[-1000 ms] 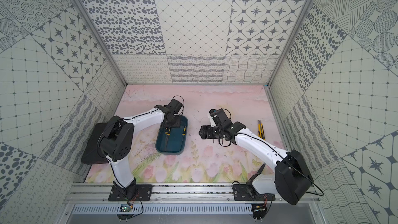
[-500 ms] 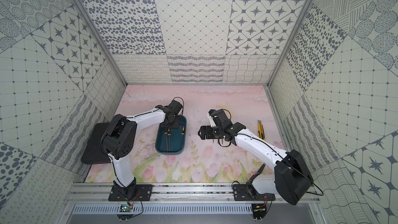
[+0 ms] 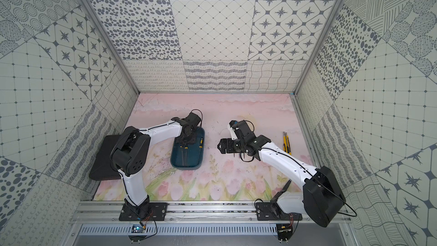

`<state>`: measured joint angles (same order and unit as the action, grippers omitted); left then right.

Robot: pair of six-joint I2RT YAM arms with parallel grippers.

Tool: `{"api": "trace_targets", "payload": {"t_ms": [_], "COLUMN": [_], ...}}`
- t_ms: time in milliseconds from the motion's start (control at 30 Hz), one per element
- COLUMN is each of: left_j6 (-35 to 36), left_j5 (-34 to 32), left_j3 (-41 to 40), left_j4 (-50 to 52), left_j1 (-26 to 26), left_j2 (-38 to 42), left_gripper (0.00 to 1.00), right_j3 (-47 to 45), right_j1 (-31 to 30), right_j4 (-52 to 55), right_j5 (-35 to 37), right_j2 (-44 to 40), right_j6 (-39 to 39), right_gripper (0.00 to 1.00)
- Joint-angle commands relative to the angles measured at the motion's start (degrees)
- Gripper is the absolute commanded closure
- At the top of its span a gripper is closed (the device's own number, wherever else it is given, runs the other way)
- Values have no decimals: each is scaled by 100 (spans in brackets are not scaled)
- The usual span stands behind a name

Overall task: Take the file tool out of the storage box
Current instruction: Pick up the file tool from the storage box.

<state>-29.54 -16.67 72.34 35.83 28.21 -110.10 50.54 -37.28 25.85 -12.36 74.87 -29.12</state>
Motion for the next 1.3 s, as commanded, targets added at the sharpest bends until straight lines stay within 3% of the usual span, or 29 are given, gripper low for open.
{"api": "trace_targets", "payload": {"t_ms": [0,200,500,800,967,1267], "left_j6": [-218,-262,-252,-715,-1565,-2582], "left_j5": [317,494,1037,1892,2397,2552], "left_j3": [-192,-293,-553,-883,-1101,-1325], "left_j4": [644,492,-120,-782,-1338,-1587], "left_j1": [127,183,198,194,194,206], "left_j2": [3,92,877,2304,2907,3436], "left_gripper": [61,74,91,92,93,95], "right_j3": [2,18,75,-64,-275,-295], "right_j1": [-56,-139,-293,-527,-915,-1491], "right_j4": [-192,-181,-182,-634,-1438,-1927], "right_j5": [52,99,178,-524,-806,-228], "right_j2": [-42,-70,-118,-477,-737,-220], "right_j6": [-6,-6,21,-141,-583,-864], "right_gripper": [12,12,14,16,27,46]}}
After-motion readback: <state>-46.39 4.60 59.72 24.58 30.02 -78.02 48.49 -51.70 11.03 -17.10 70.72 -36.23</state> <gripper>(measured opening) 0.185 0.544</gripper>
